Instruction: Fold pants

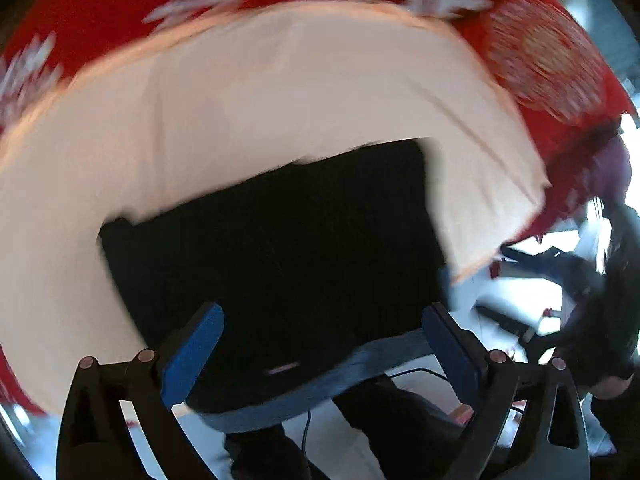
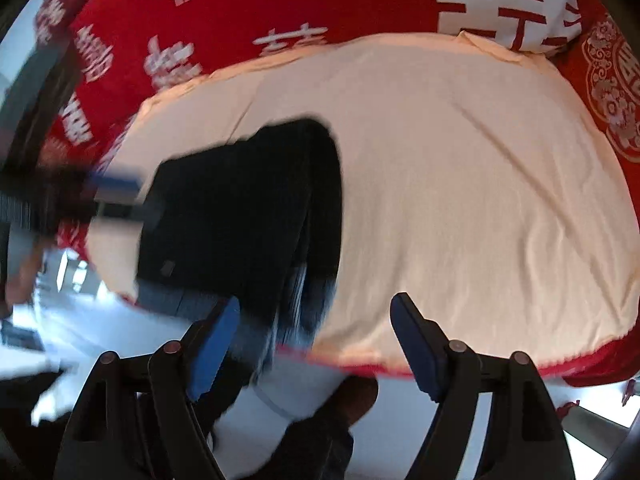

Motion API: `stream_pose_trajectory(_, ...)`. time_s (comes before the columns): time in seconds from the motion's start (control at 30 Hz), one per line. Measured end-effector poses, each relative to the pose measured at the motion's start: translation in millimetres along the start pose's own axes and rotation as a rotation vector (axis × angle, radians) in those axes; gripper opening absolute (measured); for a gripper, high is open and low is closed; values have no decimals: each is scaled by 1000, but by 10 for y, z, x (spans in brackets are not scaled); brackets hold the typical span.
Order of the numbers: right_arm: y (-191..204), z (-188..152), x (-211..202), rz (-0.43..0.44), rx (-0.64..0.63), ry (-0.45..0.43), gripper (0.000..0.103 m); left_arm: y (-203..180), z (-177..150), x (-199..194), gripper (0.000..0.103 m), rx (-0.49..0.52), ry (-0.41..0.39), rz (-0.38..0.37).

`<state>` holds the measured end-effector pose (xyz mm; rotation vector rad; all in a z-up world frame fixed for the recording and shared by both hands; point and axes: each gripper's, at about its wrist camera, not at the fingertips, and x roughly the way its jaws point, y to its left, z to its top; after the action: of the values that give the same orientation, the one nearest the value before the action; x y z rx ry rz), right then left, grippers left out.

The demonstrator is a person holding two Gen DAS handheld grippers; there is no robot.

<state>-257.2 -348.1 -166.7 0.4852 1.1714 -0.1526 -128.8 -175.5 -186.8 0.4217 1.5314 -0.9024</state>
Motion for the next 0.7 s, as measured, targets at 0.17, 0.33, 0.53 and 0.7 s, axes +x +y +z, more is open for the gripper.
stream_pose_trajectory(0.17, 16, 290, 755, 23, 78, 169, 75, 513, -277, 160, 100, -145, 8, 5)
stream_pose_trajectory(0.33, 551, 335, 772, -6, -77, 150, 43, 771, -539, -22, 100, -215, -64, -63)
stream_pose_trajectory(0.53, 245, 303, 921, 54, 101, 218, 45, 859, -393, 180, 100, -220, -64, -93)
stream_pose_trajectory(0.7, 365, 536, 310, -172, 20, 63, 58, 836, -162, 75, 100, -192, -174, -103)
